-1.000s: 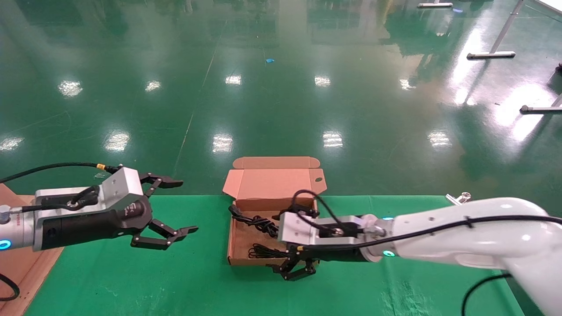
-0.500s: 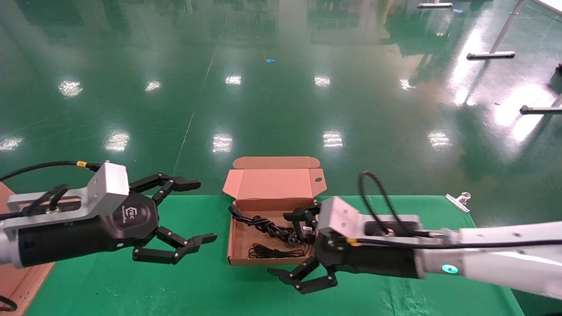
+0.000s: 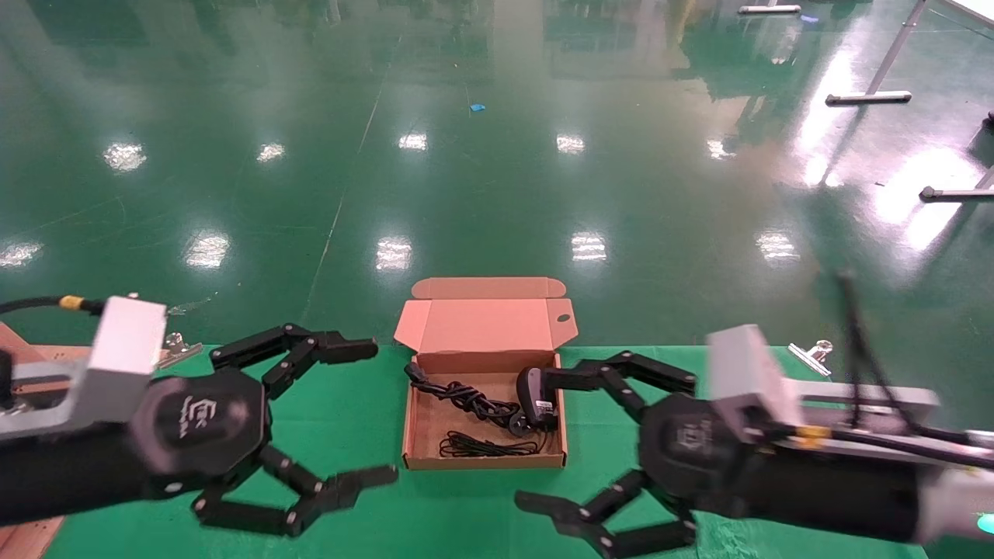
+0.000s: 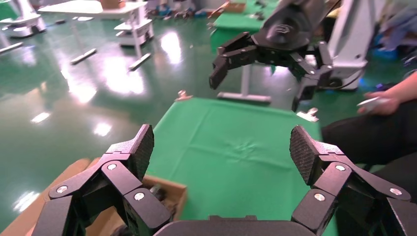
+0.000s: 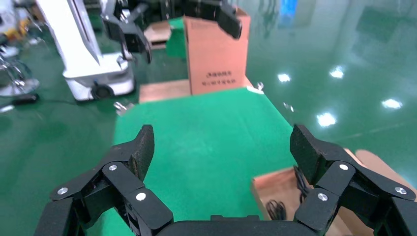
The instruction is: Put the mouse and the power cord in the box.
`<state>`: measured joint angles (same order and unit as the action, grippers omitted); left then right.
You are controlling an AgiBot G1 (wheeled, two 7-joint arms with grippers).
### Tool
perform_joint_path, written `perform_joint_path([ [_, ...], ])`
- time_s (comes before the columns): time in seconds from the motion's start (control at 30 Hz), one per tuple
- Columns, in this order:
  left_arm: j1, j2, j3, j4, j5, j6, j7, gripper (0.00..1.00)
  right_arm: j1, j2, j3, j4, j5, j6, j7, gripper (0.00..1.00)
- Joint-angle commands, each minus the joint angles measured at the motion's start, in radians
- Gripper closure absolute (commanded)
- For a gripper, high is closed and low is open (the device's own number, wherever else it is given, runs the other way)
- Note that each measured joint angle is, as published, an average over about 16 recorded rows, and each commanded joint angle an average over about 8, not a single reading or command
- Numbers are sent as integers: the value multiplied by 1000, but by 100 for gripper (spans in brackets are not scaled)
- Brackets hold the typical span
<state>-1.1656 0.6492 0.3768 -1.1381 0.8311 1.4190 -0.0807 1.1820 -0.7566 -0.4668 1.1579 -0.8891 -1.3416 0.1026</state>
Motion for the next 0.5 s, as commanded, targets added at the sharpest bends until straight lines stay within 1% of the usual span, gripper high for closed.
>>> perform_joint_path([
  [0.03, 17, -7, -18, -27, -19, 14, -20, 0, -19, 25, 33, 22, 28, -27, 15, 0],
  [0.37, 90, -37, -96, -145, -99, 75, -104, 0, -104, 141, 181, 122, 154, -149, 81, 0],
  [0.5, 98, -40, -105, -161, -109, 81, -112, 0, -117, 159, 205, 138, 174, -168, 90, 0],
])
